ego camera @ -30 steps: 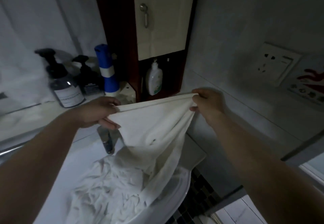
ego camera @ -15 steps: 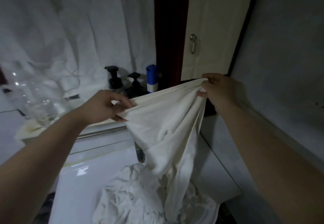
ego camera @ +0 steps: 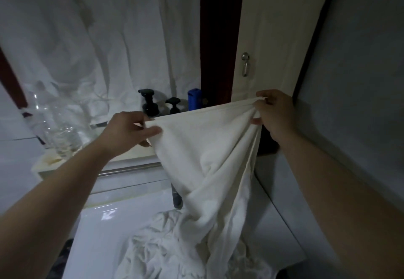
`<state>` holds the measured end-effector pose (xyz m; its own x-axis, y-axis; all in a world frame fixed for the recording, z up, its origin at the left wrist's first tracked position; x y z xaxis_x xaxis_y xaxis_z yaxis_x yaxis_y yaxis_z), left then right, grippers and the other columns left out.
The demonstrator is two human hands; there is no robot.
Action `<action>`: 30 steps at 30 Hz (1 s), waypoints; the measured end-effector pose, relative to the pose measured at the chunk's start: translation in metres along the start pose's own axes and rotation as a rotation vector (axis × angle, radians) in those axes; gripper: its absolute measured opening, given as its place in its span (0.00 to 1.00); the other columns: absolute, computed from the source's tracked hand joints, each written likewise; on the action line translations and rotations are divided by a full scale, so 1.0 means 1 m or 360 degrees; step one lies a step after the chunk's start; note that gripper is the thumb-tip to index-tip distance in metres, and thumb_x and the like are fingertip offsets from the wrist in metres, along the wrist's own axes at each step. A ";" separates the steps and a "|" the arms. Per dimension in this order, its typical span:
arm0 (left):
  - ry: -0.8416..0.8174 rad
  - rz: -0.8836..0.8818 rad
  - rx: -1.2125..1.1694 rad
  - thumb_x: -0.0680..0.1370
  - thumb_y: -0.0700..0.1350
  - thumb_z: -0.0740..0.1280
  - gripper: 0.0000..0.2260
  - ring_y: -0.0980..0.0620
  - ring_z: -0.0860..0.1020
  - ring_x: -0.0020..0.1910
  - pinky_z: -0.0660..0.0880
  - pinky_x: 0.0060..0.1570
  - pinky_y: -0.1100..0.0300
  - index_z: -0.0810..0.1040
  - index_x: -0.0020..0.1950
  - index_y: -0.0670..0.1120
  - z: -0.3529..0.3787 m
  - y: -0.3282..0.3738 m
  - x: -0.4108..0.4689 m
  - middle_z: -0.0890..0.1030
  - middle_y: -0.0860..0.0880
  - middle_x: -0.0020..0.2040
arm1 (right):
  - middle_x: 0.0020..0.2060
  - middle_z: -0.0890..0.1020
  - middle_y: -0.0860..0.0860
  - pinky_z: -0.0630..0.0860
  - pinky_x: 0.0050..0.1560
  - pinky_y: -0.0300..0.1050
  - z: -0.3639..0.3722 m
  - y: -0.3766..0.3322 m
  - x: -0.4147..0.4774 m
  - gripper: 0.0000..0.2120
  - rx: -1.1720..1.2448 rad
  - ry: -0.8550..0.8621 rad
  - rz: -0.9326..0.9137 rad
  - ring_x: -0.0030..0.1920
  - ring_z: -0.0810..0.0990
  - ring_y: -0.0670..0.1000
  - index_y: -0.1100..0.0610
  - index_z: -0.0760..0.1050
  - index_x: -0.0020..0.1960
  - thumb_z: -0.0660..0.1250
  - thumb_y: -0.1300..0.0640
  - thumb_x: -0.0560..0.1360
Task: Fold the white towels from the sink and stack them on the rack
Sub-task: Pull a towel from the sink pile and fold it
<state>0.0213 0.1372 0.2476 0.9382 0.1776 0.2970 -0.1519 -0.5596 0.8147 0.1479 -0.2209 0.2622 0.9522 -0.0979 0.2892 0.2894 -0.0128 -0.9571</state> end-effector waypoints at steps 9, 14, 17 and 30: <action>0.0363 -0.0239 -0.1261 0.76 0.33 0.70 0.10 0.43 0.84 0.51 0.83 0.43 0.51 0.85 0.51 0.46 -0.001 0.032 0.013 0.83 0.43 0.55 | 0.54 0.81 0.50 0.82 0.50 0.38 -0.003 -0.034 0.013 0.17 0.0114 -0.0252 -0.0082 0.53 0.82 0.45 0.53 0.81 0.57 0.73 0.68 0.72; 0.0412 -0.0170 -0.1557 0.79 0.34 0.67 0.11 0.39 0.78 0.60 0.80 0.37 0.34 0.79 0.56 0.49 -0.024 0.074 0.019 0.76 0.43 0.61 | 0.49 0.85 0.54 0.83 0.50 0.46 -0.001 -0.075 0.019 0.11 0.0542 -0.0282 -0.0045 0.48 0.86 0.51 0.57 0.83 0.49 0.76 0.68 0.70; 0.0519 0.0019 -0.1599 0.80 0.35 0.67 0.11 0.37 0.73 0.66 0.79 0.38 0.31 0.79 0.57 0.49 -0.045 0.111 0.017 0.70 0.41 0.70 | 0.56 0.81 0.57 0.84 0.49 0.48 0.004 -0.115 0.022 0.10 0.0705 -0.0319 -0.0070 0.48 0.86 0.54 0.59 0.81 0.51 0.74 0.69 0.72; 0.1172 0.0952 -0.1462 0.73 0.29 0.65 0.19 0.53 0.77 0.40 0.77 0.51 0.53 0.74 0.62 0.43 -0.180 0.240 -0.014 0.78 0.52 0.37 | 0.56 0.81 0.56 0.84 0.40 0.58 0.069 -0.262 -0.001 0.12 0.0920 -0.0321 -0.0216 0.54 0.81 0.57 0.61 0.79 0.61 0.69 0.65 0.78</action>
<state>-0.0847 0.1459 0.5288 0.3101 0.6555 0.6886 -0.9091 -0.0075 0.4165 0.0782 -0.1487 0.5143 0.8865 0.0573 0.4592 0.3615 0.5337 -0.7645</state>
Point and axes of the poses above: each hand's wrist, its own x-axis towards the middle knuckle, its own z-axis out of the palm, y = z × x, the point moved 3 cm from there along x, towards the middle knuckle
